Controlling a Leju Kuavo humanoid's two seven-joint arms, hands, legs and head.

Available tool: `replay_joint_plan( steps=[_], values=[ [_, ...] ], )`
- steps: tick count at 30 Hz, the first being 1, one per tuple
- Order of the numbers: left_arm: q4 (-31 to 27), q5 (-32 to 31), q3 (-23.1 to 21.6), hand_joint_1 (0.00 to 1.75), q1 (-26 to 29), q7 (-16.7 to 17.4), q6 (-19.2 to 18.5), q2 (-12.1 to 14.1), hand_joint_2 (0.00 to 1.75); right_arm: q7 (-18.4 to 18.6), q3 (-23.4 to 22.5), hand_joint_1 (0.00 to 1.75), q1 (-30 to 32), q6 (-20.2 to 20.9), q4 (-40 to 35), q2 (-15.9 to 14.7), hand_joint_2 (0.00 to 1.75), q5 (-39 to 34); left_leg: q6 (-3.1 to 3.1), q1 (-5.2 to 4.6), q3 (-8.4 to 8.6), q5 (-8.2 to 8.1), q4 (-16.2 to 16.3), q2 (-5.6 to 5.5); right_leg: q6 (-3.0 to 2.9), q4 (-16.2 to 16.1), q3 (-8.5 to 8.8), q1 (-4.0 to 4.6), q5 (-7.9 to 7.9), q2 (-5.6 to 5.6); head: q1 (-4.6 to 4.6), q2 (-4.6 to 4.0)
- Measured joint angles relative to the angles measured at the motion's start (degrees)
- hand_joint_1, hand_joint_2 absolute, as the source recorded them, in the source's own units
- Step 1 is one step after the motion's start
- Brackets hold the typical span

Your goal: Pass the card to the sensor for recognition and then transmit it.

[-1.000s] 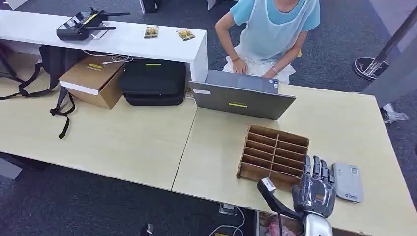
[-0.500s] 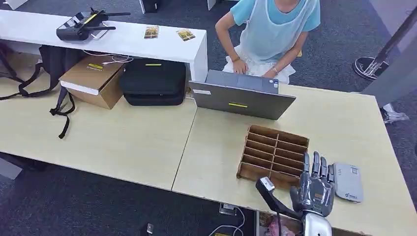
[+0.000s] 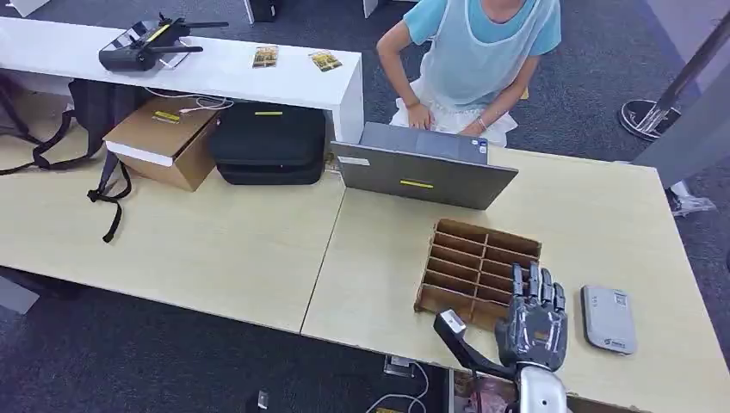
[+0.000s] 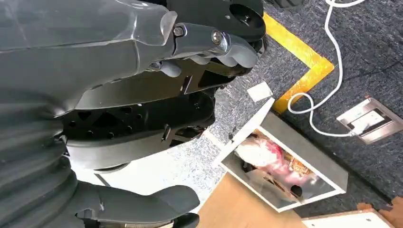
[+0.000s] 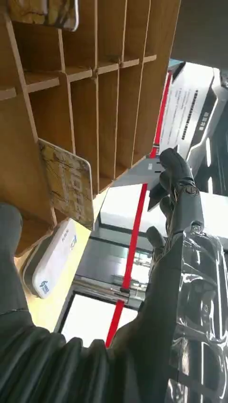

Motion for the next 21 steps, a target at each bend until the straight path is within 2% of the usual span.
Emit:
replay_joint_plan(
  steps=[3,5,7,12,19,21],
  values=[
    [0.0,0.0,0.0,0.00,0.0,0.0,0.0,0.0,1.75,0.0,0.2,0.38,-0.5,0.0,0.5,0.0,1.75,0.0,0.00,0.00,0.00,0.00,0.0,0.00,0.00,0.0,0.00,0.00,0.00,0.00,0.00,0.00],
    [0.0,0.0,0.0,0.00,0.0,0.0,0.0,0.0,1.75,0.0,0.2,0.49,-0.8,0.0,0.7,0.0,1.75,0.0,0.00,0.00,0.00,0.00,0.0,0.00,0.00,0.0,0.00,0.00,0.00,0.00,0.02,0.00],
    [0.0,0.0,0.0,0.00,0.0,0.0,0.0,0.0,1.75,0.0,0.2,0.47,-0.9,-0.1,0.8,0.0,1.75,0.0,0.00,0.00,0.00,0.00,0.0,0.00,0.00,0.0,0.00,0.00,0.00,0.00,0.00,0.00],
    [0.0,0.0,0.0,0.00,0.0,0.0,0.0,0.0,1.75,0.0,0.2,0.56,-0.9,-0.2,0.9,0.0,1.75,0.0,0.00,0.00,0.00,0.00,0.0,0.00,0.00,0.0,0.00,0.00,0.00,0.00,0.02,0.00],
    [0.0,0.0,0.0,0.00,0.0,0.0,0.0,0.0,1.75,0.0,0.2,0.49,-0.9,-0.8,0.9,0.0,1.75,0.0,0.00,0.00,0.00,0.00,0.0,0.00,0.00,0.0,-0.01,0.00,0.00,0.00,0.00,0.00],
    [0.0,0.0,0.0,0.00,0.0,0.0,0.0,0.0,1.75,0.0,0.2,0.52,-0.9,-0.8,0.9,0.0,1.75,0.0,0.00,0.00,0.00,0.00,0.0,0.00,0.00,0.0,-0.01,0.00,0.00,0.00,0.00,0.00]
  ],
)
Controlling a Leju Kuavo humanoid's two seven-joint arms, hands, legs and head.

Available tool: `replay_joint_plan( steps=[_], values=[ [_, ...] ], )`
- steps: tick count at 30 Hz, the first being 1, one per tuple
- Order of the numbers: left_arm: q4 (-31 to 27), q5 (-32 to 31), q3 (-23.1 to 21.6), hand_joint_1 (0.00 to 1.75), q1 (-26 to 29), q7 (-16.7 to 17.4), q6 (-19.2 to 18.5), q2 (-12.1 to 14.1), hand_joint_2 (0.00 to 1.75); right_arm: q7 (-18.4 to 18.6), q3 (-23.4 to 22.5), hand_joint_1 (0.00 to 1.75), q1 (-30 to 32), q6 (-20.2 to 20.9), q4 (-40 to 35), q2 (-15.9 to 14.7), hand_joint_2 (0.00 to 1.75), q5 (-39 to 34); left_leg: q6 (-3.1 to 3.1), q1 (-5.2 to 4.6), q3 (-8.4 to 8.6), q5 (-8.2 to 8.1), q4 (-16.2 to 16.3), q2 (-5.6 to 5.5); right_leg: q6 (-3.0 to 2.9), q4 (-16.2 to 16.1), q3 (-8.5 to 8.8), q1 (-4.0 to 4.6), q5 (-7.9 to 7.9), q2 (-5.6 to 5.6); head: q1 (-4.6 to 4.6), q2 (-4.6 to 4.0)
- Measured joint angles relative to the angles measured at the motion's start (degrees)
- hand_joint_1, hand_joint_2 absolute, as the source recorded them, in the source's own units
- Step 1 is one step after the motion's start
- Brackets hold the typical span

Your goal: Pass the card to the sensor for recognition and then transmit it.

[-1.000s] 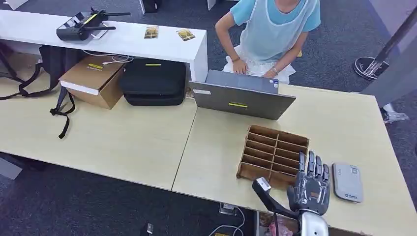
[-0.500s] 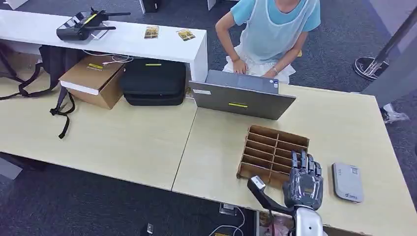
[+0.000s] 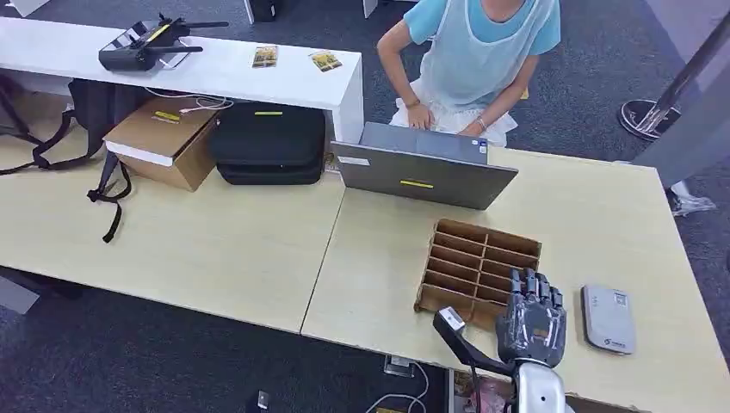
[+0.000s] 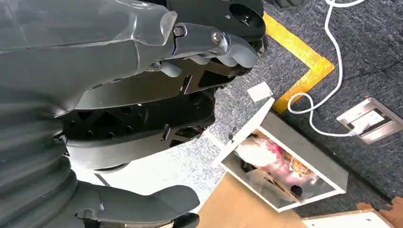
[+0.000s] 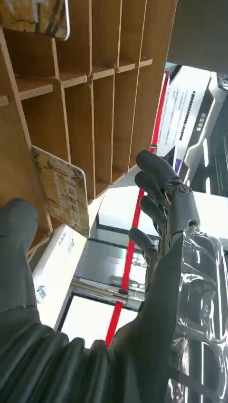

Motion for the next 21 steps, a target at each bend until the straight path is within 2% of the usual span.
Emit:
replay_joint_plan(
  steps=[2,3,13,16,18,21],
  values=[
    [0.0,0.0,0.0,0.00,0.0,0.0,0.0,0.0,1.75,0.0,0.0,0.56,0.0,0.0,0.0,0.0,1.75,0.0,0.00,0.00,0.00,0.00,0.0,0.00,0.00,0.0,0.00,0.00,0.00,0.00,0.00,0.00],
    [0.0,0.0,0.0,0.00,0.0,0.0,0.0,0.0,1.75,0.0,0.0,0.63,0.0,0.0,0.0,0.0,1.75,0.0,0.00,0.00,0.00,0.00,0.0,0.00,0.00,0.0,0.00,0.00,0.00,0.00,0.00,0.00],
    [0.0,0.0,0.0,0.00,0.0,0.0,0.0,0.0,1.75,0.5,0.0,0.66,0.3,0.1,-0.1,0.0,1.75,0.0,0.00,0.00,0.00,0.00,0.0,0.00,0.00,0.0,0.00,0.00,0.00,0.00,0.00,0.00],
    [0.0,0.0,0.0,0.00,0.0,0.0,0.0,0.0,1.75,0.5,0.0,0.84,0.3,0.3,-0.4,0.0,1.75,0.0,0.00,0.00,0.00,0.00,0.0,0.00,0.00,0.0,0.00,0.00,0.00,0.00,0.00,0.00],
    [0.0,0.0,0.0,0.00,0.0,0.0,0.0,0.0,1.75,0.6,0.0,0.79,0.3,0.6,-0.5,0.0,1.75,0.0,0.00,0.00,0.00,0.00,0.0,0.00,0.00,0.0,0.00,0.00,0.00,0.00,0.02,0.00],
    [0.0,0.0,0.0,0.00,0.0,0.0,0.0,0.0,1.75,0.6,0.0,0.91,0.4,0.8,-0.7,0.0,1.75,0.0,0.00,0.00,0.00,0.00,0.0,0.00,0.00,0.0,0.00,0.00,0.00,0.00,0.02,0.00]
  ],
)
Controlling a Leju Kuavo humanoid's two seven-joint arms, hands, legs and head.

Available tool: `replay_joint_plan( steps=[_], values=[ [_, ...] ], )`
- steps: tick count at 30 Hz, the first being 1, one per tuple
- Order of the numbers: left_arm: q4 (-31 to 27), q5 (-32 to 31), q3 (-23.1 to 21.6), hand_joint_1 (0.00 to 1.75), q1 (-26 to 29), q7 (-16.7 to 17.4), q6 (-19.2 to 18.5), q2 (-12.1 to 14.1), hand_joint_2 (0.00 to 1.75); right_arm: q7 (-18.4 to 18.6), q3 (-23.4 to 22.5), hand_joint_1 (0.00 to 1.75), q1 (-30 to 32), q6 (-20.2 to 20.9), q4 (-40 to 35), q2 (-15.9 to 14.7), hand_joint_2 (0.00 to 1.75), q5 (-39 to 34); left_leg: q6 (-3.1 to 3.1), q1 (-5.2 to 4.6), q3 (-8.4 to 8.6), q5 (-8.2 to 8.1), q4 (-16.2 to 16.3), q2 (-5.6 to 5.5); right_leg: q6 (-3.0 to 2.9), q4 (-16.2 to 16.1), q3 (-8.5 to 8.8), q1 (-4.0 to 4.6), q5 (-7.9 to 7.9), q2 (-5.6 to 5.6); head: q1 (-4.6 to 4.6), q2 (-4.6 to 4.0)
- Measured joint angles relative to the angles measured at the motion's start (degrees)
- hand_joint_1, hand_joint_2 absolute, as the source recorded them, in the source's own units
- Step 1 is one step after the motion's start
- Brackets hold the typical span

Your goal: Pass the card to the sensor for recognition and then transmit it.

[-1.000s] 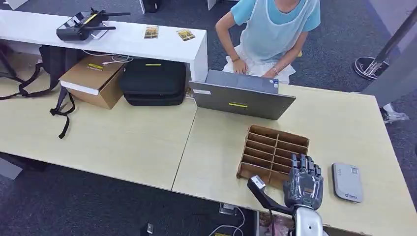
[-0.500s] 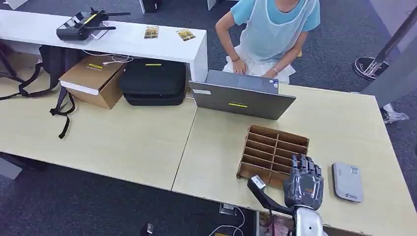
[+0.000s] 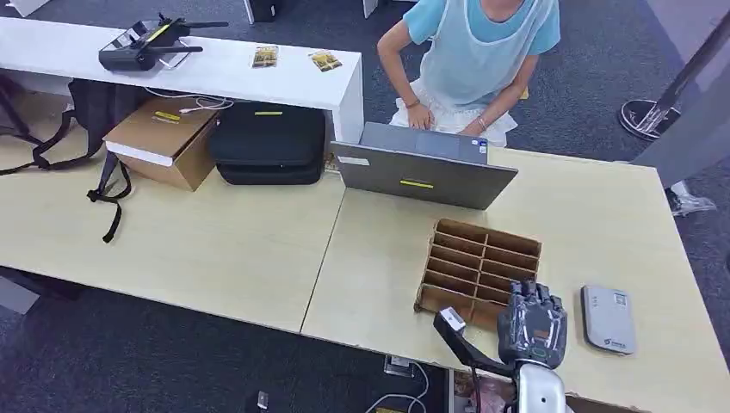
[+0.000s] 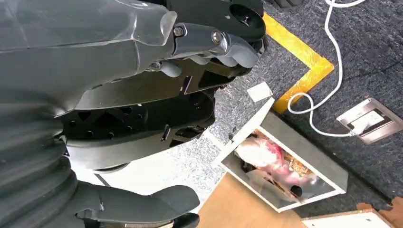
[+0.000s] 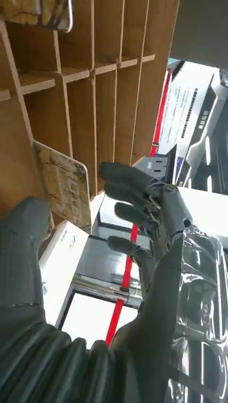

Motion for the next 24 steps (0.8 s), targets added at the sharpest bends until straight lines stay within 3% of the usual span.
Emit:
replay_joint_plan(
  steps=[5,24],
  values=[
    [0.0,0.0,0.0,0.00,0.0,0.0,0.0,0.0,1.75,0.3,0.0,1.20,0.1,0.2,-0.4,0.0,1.75,0.0,0.00,0.00,0.00,0.00,0.0,0.00,0.00,0.0,0.00,0.00,0.00,0.00,-0.02,0.00],
    [0.0,0.3,0.0,0.00,0.0,0.0,0.0,0.0,1.75,0.4,0.0,1.27,0.2,1.0,-0.8,0.0,1.75,0.0,0.00,0.00,0.00,0.00,0.0,0.00,0.00,0.0,0.00,0.00,0.00,0.00,-0.02,0.00]
  ],
)
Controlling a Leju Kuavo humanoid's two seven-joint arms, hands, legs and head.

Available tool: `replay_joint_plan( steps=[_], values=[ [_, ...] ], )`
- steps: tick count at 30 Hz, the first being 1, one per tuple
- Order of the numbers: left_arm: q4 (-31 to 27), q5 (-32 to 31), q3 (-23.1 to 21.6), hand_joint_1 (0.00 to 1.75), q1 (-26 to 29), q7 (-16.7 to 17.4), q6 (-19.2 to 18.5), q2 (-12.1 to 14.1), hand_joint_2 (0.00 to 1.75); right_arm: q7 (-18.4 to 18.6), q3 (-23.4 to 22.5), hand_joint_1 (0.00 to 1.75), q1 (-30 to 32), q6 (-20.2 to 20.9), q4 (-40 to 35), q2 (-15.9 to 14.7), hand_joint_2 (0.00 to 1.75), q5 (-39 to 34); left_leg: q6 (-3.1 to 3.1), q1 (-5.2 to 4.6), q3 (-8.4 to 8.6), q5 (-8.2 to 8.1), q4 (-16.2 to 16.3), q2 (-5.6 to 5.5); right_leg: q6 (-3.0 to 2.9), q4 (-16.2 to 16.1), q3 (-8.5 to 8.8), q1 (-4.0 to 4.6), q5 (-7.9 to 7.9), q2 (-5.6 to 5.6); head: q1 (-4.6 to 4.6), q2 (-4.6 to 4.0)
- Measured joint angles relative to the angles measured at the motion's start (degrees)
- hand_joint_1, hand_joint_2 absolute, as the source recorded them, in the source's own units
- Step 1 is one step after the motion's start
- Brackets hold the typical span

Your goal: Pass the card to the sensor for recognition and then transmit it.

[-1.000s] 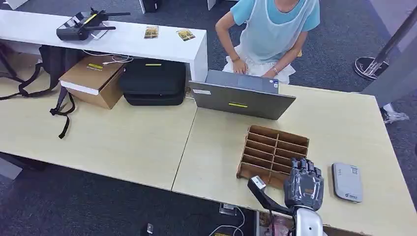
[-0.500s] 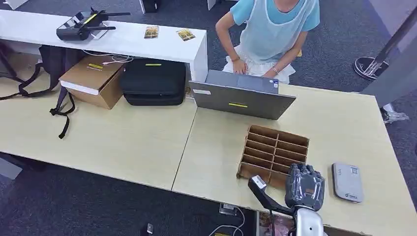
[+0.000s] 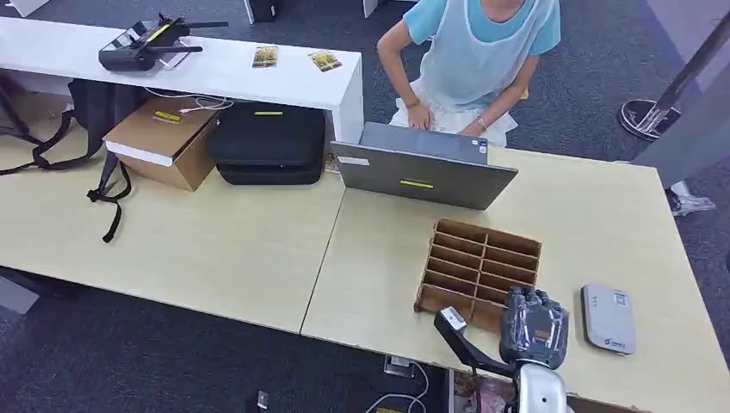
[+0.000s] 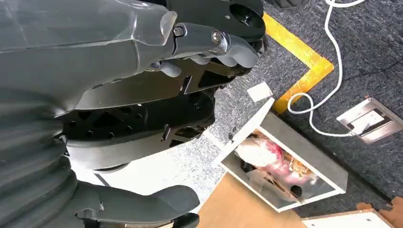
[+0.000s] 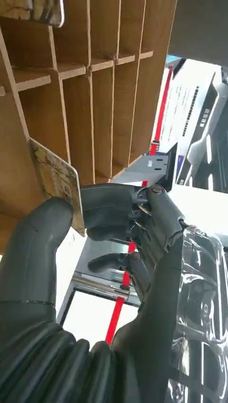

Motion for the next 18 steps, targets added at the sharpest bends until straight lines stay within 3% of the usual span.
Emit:
replay_joint_plan(
  steps=[5,7,18],
  values=[
    [0.0,0.0,0.0,0.00,0.0,0.0,0.0,0.0,1.75,-0.1,0.0,1.52,0.0,-0.3,0.0,0.0,1.75,0.0,0.00,0.00,0.00,0.00,0.0,0.00,0.00,0.0,0.00,0.00,0.00,0.00,0.02,0.00],
    [0.0,0.0,0.0,0.00,0.0,0.0,0.0,0.0,1.75,-0.3,0.0,1.73,0.0,-1.1,-0.2,0.0,1.75,0.0,0.00,0.00,0.00,0.00,0.0,0.00,0.00,0.0,0.00,0.00,0.00,0.00,0.02,0.00],
    [0.0,0.0,0.0,0.00,0.0,0.0,0.0,0.0,1.75,-1.4,0.0,1.75,0.1,-7.1,-2.1,0.0,1.75,0.0,0.00,0.00,0.00,0.00,0.0,0.00,0.00,0.0,0.00,0.00,0.00,0.00,0.00,0.00]
  ],
)
